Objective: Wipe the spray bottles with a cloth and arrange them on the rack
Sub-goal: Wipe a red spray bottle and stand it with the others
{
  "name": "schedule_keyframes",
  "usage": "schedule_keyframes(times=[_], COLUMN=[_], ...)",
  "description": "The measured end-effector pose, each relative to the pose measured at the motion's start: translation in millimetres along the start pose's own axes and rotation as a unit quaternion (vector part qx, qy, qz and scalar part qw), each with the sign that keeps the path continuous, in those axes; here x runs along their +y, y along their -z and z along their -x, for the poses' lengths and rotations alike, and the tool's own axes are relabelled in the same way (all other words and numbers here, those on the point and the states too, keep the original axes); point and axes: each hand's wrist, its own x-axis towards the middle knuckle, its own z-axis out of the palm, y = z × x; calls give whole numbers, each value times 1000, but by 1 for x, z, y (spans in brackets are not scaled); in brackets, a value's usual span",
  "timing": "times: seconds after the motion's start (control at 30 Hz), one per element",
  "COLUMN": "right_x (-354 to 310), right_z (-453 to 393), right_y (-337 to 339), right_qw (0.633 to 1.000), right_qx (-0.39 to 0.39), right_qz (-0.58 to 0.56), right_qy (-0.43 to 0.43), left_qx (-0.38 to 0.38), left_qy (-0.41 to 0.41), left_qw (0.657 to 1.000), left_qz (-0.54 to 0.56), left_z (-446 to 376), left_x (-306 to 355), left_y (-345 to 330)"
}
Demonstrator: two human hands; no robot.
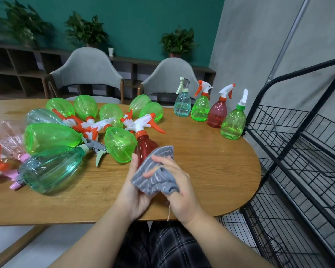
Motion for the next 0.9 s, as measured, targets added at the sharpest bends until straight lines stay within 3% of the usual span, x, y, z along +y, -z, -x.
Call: schedule_keyframes(times=[0.07,0.13,0.17,0.23,0.3,0.33,0.57,0.73,0.9], right_x=[2,-5,-12,-19,-23,-28,-57,-54,-57], right_z=[8,10,6,-1,-4,-5,-13,-16,-11], right_y=[1,1,2,8,14,14,-9,-1,2], right_qw=[999,986,950,810,682,656,709,675,671], right_qx=[6,48,113,269,351,354,251,194,147], right_qz=[-26,-149,-247,-402,-515,-546,-566,-608,-617], right_qy=[17,-55,-151,-331,-381,-383,-339,-370,-384], left_qx=[-17,0,13,38,31,24,1,30,53], left_qy=[19,9,-11,-41,-49,-48,-83,-143,-158], left_qw=[1000,1000,999,996,997,998,995,982,973], left_qz=[-2,12,32,70,57,33,-56,-120,-159], left_z=[0,-2,-2,-4,-4,-3,-3,2,5], left_x=[-1,-1,-1,-1,-2,-4,-5,-7,-7], left_y=[1,1,1,-1,-4,-6,-20,-25,-24])
